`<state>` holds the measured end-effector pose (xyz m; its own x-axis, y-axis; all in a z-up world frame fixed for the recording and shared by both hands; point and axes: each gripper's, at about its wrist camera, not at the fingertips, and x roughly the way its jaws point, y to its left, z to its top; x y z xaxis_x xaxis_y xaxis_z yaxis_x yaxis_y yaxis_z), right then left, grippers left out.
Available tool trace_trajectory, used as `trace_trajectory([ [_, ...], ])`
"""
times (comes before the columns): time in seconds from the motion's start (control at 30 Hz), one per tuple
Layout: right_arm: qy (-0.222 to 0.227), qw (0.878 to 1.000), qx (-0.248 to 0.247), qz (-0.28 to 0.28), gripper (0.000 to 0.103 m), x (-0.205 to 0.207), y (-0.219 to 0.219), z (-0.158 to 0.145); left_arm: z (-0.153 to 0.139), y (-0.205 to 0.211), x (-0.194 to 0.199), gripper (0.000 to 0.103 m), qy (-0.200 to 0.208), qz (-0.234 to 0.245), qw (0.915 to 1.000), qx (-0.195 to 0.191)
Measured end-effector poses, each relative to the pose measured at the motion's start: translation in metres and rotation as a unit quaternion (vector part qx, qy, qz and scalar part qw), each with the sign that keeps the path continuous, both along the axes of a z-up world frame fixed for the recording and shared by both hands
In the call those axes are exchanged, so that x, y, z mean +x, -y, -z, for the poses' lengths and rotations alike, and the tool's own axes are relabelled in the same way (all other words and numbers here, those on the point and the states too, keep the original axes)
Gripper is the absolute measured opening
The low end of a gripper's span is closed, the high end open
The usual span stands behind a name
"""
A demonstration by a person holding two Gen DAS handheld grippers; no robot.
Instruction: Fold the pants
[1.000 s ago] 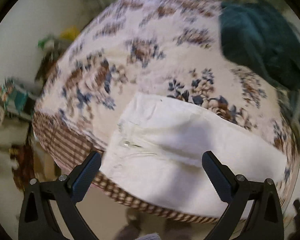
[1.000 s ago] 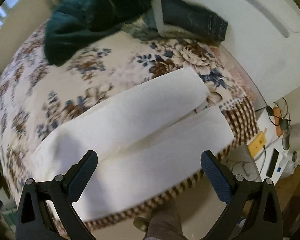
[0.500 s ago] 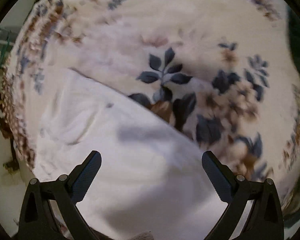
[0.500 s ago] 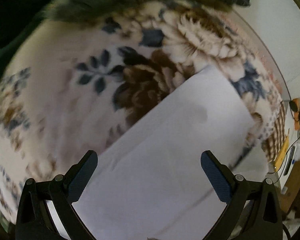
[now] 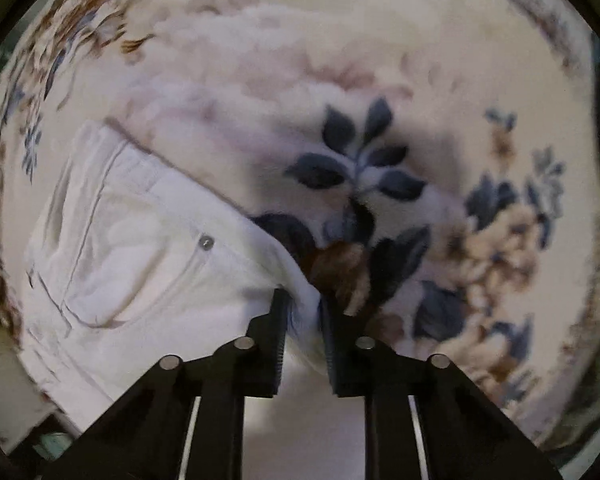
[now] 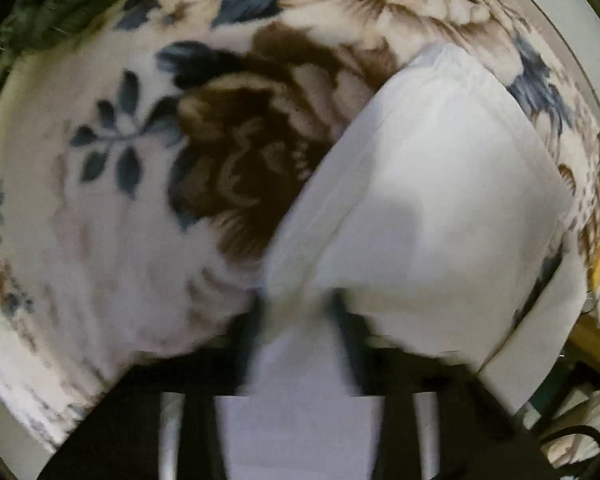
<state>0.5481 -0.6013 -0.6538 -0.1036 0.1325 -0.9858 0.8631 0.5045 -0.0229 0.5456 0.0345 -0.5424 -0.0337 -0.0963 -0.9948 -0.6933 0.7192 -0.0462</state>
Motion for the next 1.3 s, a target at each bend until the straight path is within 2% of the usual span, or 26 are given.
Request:
trace_trajectory([
  [0.07, 0.024, 1.0, -0.013, -0.005, 0.005, -0.006, -0.005, -0.016, -0.022, -0.006, -0.023, 0.011, 0.041, -0.012, 0.9989, -0.021],
  [0.23, 0.087, 0.995, -0.053, -0.016, 0.004, -0.053, -0.023, -0.071, -0.085, -0.015, -0.092, 0.009, 0.127, -0.021, 0.9904, -0.05],
  [0.33, 0.11, 0.991, -0.071, -0.03, 0.004, -0.095, -0.032, -0.098, -0.104, -0.021, -0.138, 0.009, 0.162, -0.014, 0.9846, -0.063],
  [0.37, 0.115, 0.99, -0.076, -0.034, 0.004, -0.11, -0.034, -0.107, -0.104, -0.018, -0.142, 0.009, 0.168, -0.011, 0.9836, -0.066],
  [0.4, 0.119, 0.989, -0.081, -0.036, 0.004, -0.131, -0.033, -0.116, -0.112, -0.019, -0.167, 0.008, 0.172, -0.007, 0.9825, -0.07],
  [0.47, 0.119, 0.988, -0.085, -0.039, 0.004, -0.164, -0.025, -0.128, -0.11, -0.021, -0.187, 0.008, 0.172, -0.006, 0.9819, -0.08],
  [0.53, 0.112, 0.988, -0.095, -0.044, 0.004, -0.202, -0.024, -0.135, -0.108, -0.022, -0.224, 0.008, 0.167, -0.004, 0.9819, -0.089],
  [0.67, 0.085, 0.989, -0.111, -0.056, 0.004, -0.264, -0.017, -0.126, -0.087, -0.017, -0.286, 0.007, 0.141, 0.012, 0.984, -0.108],
  [0.87, 0.038, 0.986, -0.134, -0.095, 0.004, -0.292, -0.025, -0.09, -0.017, -0.016, -0.34, 0.006, 0.098, 0.007, 0.987, -0.127],
  [1.0, 0.015, 0.988, -0.118, -0.099, 0.005, -0.297, -0.023, -0.068, 0.001, -0.023, -0.362, 0.01, 0.097, -0.019, 0.9841, -0.148],
  [1.1, -0.004, 0.994, -0.07, -0.083, 0.027, -0.309, -0.019, -0.051, -0.009, -0.029, -0.371, 0.012, 0.102, -0.036, 0.9823, -0.153],
  [1.13, 0.001, 0.995, -0.06, -0.077, 0.039, -0.314, -0.02, -0.051, -0.014, -0.031, -0.372, 0.014, 0.108, -0.039, 0.9823, -0.148],
  [1.17, 0.009, 0.996, -0.051, -0.072, 0.044, -0.32, -0.023, -0.053, -0.022, -0.036, -0.376, 0.016, 0.119, -0.045, 0.9819, -0.14],
  [1.2, 0.02, 0.997, -0.039, -0.068, 0.045, -0.327, -0.031, -0.056, -0.031, -0.04, -0.379, 0.024, 0.131, -0.051, 0.9809, -0.134],
  [1.23, 0.027, 0.997, -0.028, -0.068, 0.045, -0.332, -0.039, -0.059, -0.04, -0.045, -0.382, 0.039, 0.142, -0.055, 0.9801, -0.127],
  [1.27, 0.036, 0.997, -0.014, -0.067, 0.045, -0.335, -0.048, -0.061, -0.048, -0.05, -0.383, 0.049, 0.152, -0.06, 0.9793, -0.12],
  [1.3, 0.052, 0.996, 0.011, -0.065, 0.045, -0.339, -0.062, -0.063, -0.056, -0.058, -0.383, 0.062, 0.161, -0.066, 0.979, -0.105],
])
